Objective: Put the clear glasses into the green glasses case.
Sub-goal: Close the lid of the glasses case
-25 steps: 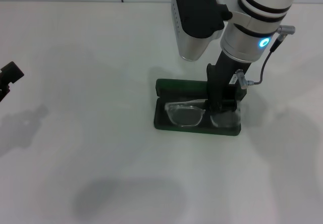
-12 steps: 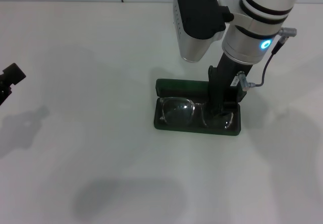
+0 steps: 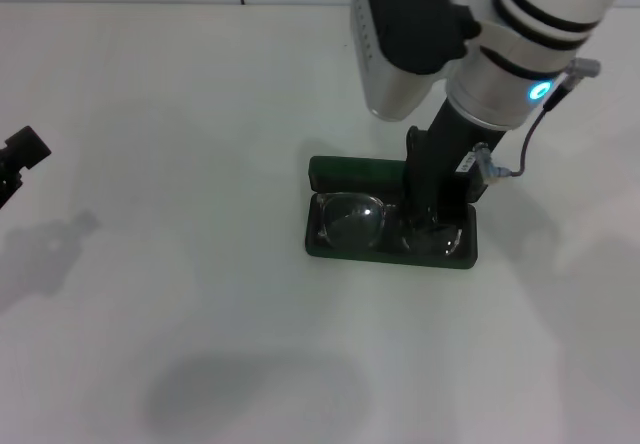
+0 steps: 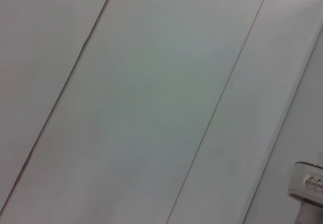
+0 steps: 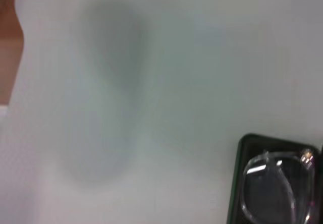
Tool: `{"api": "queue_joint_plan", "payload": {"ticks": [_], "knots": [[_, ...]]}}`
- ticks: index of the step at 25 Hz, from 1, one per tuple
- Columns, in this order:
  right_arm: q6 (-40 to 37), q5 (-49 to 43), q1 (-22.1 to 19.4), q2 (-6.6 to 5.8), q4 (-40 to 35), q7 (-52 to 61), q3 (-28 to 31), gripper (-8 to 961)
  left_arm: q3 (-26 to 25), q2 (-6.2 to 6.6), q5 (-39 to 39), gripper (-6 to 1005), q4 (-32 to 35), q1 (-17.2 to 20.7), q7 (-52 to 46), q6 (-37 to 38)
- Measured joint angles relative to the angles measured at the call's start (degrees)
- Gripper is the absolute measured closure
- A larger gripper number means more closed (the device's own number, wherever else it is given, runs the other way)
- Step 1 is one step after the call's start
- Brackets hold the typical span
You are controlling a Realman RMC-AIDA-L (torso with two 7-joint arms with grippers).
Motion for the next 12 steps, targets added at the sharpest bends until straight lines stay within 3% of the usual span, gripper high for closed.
{"api": "queue_joint_plan", "payload": {"ticks": [4,5,6,12], "knots": [[-1.98,0.09,-7.58,-0.17,-13.05,2.40,1.12,807,0.00,-0.03,-0.04,960,0.38,-0.68,-0.16,0.05],[-1.98,0.09,-7.58,-0.17,-13.05,2.40,1.12,806,0.00,-0.03,-0.07,960,0.42,-1.09,-0.23,0.06],[-2.29,1.31,-13.26,-0.13,-21.23,2.57,2.88,805,-0.01,0.02,-0.10,960,0.45,-1.61,-0.44,0.06],[-1.72,10.22,-24.50,-0.29,-32.88,1.09,10.41,800,-0.02,0.93,-0.09,955,0.66,-6.03,-3.54,0.06]]}}
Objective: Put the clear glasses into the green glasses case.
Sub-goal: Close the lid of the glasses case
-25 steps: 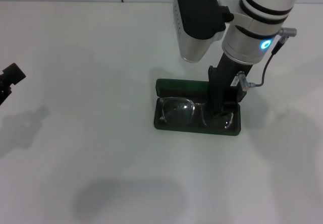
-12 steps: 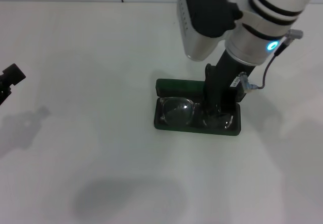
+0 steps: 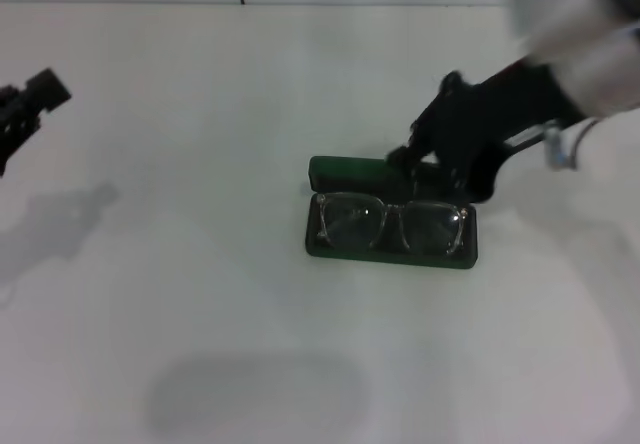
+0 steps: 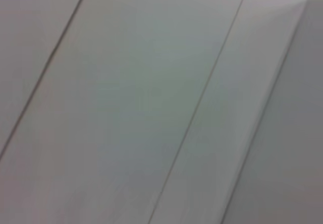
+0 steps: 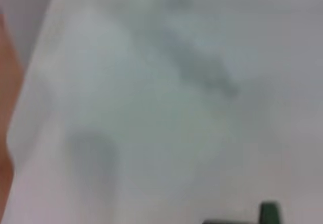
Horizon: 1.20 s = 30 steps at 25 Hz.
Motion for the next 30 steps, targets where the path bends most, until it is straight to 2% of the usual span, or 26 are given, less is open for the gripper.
{"api": "queue_joint_plan", "payload": {"ticks": [1,2,5,9,12,13,16,17,18,20,23,26,30], "knots": [[-0.36,6.04,-3.72,-0.13,-1.21,-1.95,4.98,799,0.00,0.14,0.03,954,0.08,-0.84,-0.63,0.00],[-0.36,6.04,-3.72,-0.13,-1.21,-1.95,4.98,798,0.00,0.14,0.03,954,0.08,-0.84,-0.63,0.00],[-1.44,16.45,-9.63,-0.26,-1.36,-5.92,14.06,795,0.23,0.84,0.76,953,1.85,-4.90,-4.31,-0.01],[-4.13,26.42,-16.22,-0.42,0.51,-9.73,24.84,791,0.30,1.05,3.87,952,4.59,-7.94,-6.70,-0.05],[-5.69,31.23,-20.23,-0.38,3.40,-12.53,29.57,788,0.87,1.16,7.89,947,6.51,-10.44,-8.64,-0.08],[-5.87,32.44,-21.20,-0.35,4.95,-13.85,30.50,754,2.76,1.46,12.21,945,8.06,-13.14,-10.88,-0.30],[-6.05,35.34,-23.20,-0.33,11.46,-17.03,33.88,654,4.19,1.58,14.25,939,8.53,-14.78,-11.62,-0.53],[-6.24,35.85,-23.48,-0.34,14.40,-17.90,35.84,620,6.12,1.53,17.23,937,8.67,-17.62,-12.19,-1.61],[-6.54,36.05,-23.52,-0.35,16.36,-18.59,37.39,587,6.55,1.45,18.33,936,8.66,-18.48,-12.43,-2.25],[-7.64,36.00,-23.63,-0.42,21.70,-20.73,42.42,566,8.02,0.81,21.76,932,8.32,-21.43,-13.03,-4.39],[-8.65,35.40,-23.88,-0.75,27.40,-24.79,48.39,535,11.31,-0.83,25.72,811,8.05,-24.67,-12.55,-7.64],[-9.14,34.88,-24.37,-1.59,31.21,-27.51,50.91,538,15.48,-2.51,26.51,689,7.93,-25.86,-11.30,-10.68],[-9.15,34.18,-24.94,-2.49,33.97,-29.12,51.50,542,18.82,-3.76,26.32,753,6.01,-27.39,-10.36,-14.28]]}}
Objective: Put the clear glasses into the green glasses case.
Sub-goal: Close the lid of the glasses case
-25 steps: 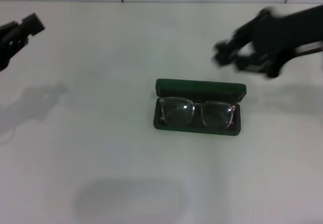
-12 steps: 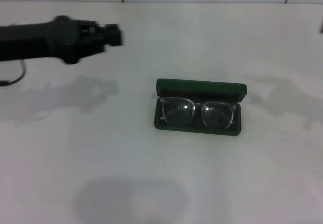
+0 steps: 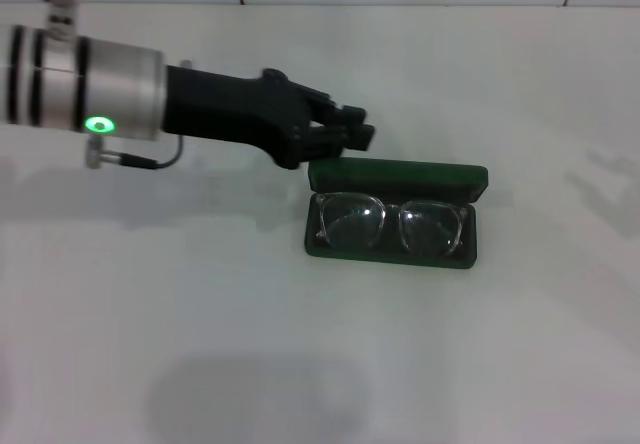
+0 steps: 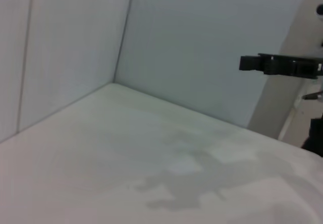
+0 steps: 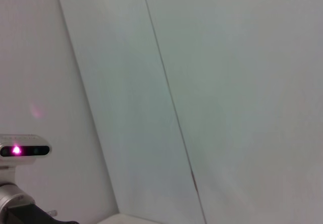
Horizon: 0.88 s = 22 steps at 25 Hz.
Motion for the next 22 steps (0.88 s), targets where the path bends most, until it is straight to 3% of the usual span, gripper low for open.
{"api": "queue_joint_plan", "payload": {"ticks": [6,11,22], "knots": [[0.39,-1.34,0.50,-0.02,2.45,-2.29,0.10,542,1.44,-0.23,-2.28,766,-5.82,-2.42,2.04,-5.70],[1.25,-3.38,1.98,0.23,4.20,-4.07,-0.33,539,2.76,-0.36,-3.93,852,-9.37,-3.62,3.41,-10.67],[3.12,-4.59,3.53,0.27,9.20,-7.60,-0.33,533,16.96,-0.68,-14.84,867,-16.07,-4.60,7.83,-22.94]]}}
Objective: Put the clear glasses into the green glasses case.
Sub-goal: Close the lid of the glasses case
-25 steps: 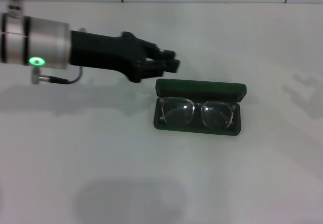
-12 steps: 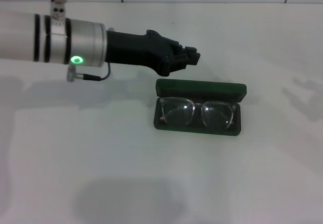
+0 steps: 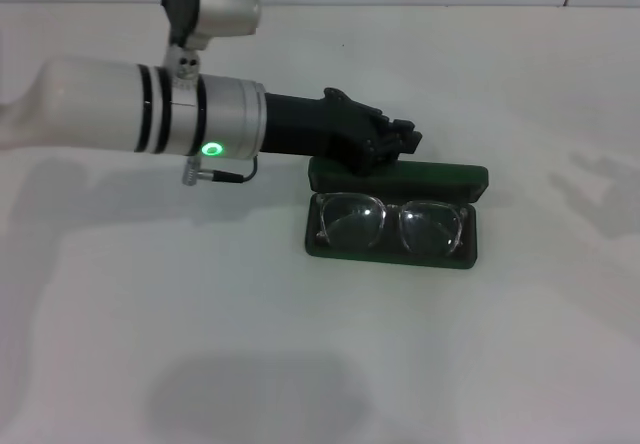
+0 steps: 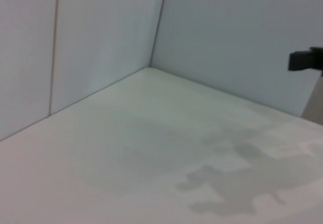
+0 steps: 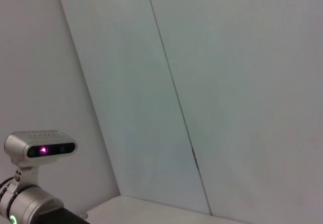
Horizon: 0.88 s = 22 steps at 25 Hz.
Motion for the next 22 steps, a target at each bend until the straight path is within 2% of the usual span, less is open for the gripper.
{"api": "queue_joint_plan", "payload": {"ticks": [3,15,22], "knots": [[0.17,0.00,0.02,0.08,0.25,-0.15,0.02,531,1.80,-0.08,-1.44,869,-0.21,-0.03,0.24,-1.72],[0.71,0.01,-0.11,0.10,2.49,-1.12,0.06,524,2.48,-0.34,-2.86,857,-2.30,-0.15,0.94,-3.50],[1.28,0.01,0.03,0.10,3.17,-1.13,0.06,521,5.05,-0.37,-4.35,854,-3.27,-0.25,1.83,-4.63]]}}
